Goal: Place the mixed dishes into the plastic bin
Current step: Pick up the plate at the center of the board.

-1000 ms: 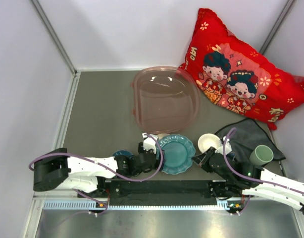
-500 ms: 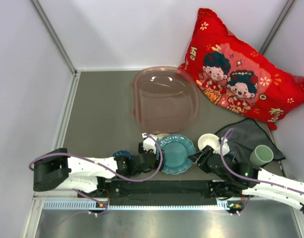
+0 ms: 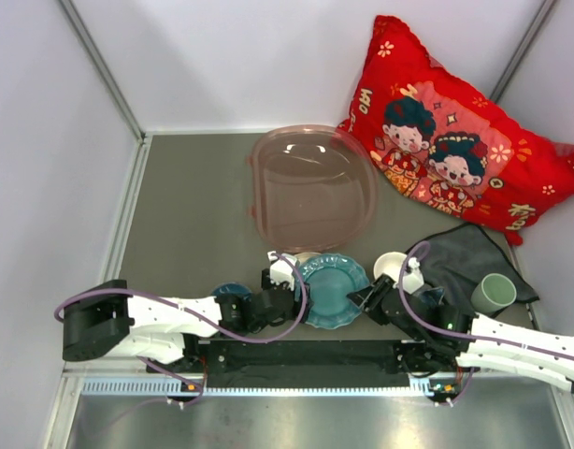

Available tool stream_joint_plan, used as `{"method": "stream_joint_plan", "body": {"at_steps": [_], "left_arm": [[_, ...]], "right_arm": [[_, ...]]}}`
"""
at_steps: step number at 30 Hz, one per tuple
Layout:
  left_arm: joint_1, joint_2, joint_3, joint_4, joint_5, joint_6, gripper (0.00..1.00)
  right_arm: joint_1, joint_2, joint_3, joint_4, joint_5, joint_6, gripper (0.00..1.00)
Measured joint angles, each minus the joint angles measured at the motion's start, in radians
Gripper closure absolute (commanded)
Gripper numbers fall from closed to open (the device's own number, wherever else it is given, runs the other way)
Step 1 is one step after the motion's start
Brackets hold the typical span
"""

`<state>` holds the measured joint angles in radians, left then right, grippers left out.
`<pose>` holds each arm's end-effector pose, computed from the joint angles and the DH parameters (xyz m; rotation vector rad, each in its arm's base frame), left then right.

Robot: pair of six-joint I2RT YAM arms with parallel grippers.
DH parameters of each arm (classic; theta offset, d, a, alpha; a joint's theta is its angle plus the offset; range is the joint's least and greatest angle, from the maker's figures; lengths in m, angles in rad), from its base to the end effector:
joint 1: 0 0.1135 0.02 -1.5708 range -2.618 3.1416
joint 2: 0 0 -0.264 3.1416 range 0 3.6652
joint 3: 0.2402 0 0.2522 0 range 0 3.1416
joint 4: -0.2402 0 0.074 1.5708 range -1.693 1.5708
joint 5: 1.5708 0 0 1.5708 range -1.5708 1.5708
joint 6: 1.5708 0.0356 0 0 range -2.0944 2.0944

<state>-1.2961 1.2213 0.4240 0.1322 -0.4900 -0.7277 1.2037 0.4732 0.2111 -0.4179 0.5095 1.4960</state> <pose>0.0776 -0.2136 0.1631 0.3594 2.1834 -0.6150 0.0589 0.1047 0.1622 0.6186 2.2367 0.9413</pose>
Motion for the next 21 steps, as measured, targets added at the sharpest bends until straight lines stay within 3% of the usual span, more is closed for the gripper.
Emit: {"method": "stream_joint_plan", "body": {"at_steps": [8, 15, 21], "left_arm": [[0.0, -0.002, -0.002, 0.003, 0.003, 0.0, 0.2], [0.0, -0.006, -0.005, 0.004, 0.003, -0.003, 0.2], [0.0, -0.014, -0.008, 0.003, 0.007, -0.004, 0.18]], "right_arm": [[0.0, 0.051, -0.017, 0.072, 0.0, 0.0, 0.67], [0.0, 0.051, -0.034, 0.086, 0.006, 0.01, 0.97], [0.0, 0.04, -0.035, 0.074, 0.009, 0.019, 1.0]]}}
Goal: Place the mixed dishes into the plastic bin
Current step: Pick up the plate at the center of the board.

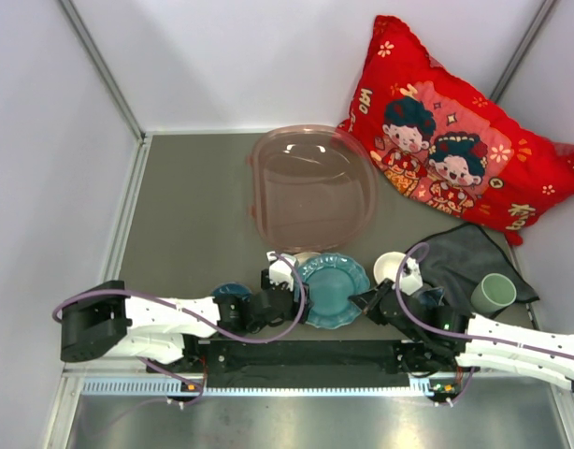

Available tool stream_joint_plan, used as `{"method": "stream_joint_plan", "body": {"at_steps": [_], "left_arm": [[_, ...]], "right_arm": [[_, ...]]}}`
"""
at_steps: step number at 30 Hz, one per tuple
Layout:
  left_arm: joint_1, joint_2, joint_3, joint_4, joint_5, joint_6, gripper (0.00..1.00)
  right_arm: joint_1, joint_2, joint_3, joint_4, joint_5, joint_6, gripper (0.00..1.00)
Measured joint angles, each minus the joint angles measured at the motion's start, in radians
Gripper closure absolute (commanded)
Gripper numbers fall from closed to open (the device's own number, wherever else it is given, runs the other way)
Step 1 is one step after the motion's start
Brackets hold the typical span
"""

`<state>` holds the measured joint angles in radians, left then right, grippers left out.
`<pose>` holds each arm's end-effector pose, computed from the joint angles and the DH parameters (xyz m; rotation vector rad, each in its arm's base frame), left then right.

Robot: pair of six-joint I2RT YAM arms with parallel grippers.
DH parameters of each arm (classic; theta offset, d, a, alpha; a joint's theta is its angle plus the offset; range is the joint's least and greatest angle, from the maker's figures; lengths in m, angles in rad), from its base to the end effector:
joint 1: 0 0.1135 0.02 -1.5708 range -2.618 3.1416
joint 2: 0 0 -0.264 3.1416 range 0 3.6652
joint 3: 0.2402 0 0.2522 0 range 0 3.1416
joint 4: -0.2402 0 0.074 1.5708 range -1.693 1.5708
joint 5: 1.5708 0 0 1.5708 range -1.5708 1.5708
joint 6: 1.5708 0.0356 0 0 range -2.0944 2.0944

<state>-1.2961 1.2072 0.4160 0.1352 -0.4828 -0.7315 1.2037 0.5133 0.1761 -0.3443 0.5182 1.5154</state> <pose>0.0768 -0.2117 0.1638 0.3560 2.1822 -0.6314 0.0604 0.1080 0.1526 0.6443 2.2281 0.9441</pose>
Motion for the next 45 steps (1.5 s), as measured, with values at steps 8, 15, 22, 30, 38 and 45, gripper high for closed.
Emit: {"method": "stream_joint_plan", "body": {"at_steps": [8, 15, 22, 30, 38, 45], "left_arm": [[0.0, -0.1, 0.044, -0.115, 0.019, 0.01, 0.12], [-0.001, -0.284, 0.167, -0.228, -0.021, 0.056, 0.11], [-0.001, -0.389, 0.201, -0.323, -0.084, 0.082, 0.1], [-0.001, -0.425, 0.201, -0.386, -0.145, 0.113, 0.1], [-0.001, -0.508, 0.229, -0.451, -0.262, 0.13, 0.09], [-0.001, -0.573, 0.286, -0.51, -0.335, 0.147, 0.09]], "right_arm": [[0.0, -0.032, -0.002, -0.025, 0.0, -0.001, 1.0], [0.0, -0.042, -0.002, -0.039, 0.0, -0.003, 1.0], [0.0, -0.061, 0.007, -0.054, -0.001, -0.029, 1.0], [0.0, -0.102, 0.072, -0.177, -0.027, -0.08, 1.0], [0.0, -0.109, 0.131, -0.249, -0.074, -0.164, 1.0], [0.0, -0.043, 0.229, -0.262, -0.087, -0.294, 1.0]]}}
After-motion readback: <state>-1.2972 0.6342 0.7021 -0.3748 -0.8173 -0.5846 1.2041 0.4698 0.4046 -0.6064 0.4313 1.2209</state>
